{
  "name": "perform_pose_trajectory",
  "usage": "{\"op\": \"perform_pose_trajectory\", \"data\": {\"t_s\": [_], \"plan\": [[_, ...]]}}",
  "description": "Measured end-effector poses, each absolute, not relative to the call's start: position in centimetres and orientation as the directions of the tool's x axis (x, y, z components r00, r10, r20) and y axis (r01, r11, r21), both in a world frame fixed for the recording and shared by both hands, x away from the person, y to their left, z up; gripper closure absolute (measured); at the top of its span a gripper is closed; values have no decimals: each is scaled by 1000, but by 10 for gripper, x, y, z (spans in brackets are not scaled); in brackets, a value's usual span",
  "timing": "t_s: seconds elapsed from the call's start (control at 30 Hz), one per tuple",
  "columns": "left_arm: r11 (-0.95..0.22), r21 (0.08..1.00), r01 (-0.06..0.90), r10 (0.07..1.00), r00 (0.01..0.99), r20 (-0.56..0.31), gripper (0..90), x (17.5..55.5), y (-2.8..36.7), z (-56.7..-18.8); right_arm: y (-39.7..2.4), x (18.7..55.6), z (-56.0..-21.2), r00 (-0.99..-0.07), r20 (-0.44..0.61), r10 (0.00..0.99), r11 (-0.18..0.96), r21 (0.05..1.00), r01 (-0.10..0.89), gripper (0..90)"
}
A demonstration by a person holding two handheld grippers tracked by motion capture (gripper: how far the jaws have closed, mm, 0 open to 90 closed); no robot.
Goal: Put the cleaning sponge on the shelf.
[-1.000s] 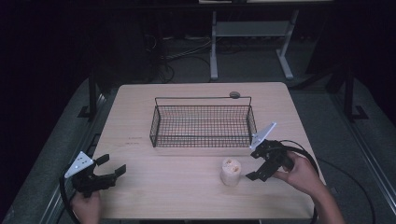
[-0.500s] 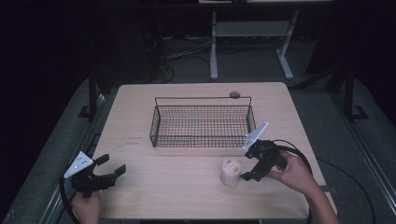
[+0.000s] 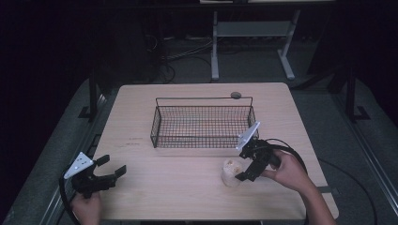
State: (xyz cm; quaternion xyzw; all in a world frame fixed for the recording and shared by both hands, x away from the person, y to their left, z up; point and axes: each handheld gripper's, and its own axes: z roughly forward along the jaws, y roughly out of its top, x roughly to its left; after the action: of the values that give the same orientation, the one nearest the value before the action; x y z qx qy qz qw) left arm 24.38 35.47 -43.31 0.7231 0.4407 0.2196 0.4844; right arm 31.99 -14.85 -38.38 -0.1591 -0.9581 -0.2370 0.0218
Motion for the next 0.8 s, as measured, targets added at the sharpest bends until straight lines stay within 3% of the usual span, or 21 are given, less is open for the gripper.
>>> {"op": "perform_pose_trajectory", "data": {"t_s": [0.8], "plan": [[-134,896,424,851,512,-115,138,244,356,-433,-131,326,-392,-957,131,260,862,415,291,181]]}}
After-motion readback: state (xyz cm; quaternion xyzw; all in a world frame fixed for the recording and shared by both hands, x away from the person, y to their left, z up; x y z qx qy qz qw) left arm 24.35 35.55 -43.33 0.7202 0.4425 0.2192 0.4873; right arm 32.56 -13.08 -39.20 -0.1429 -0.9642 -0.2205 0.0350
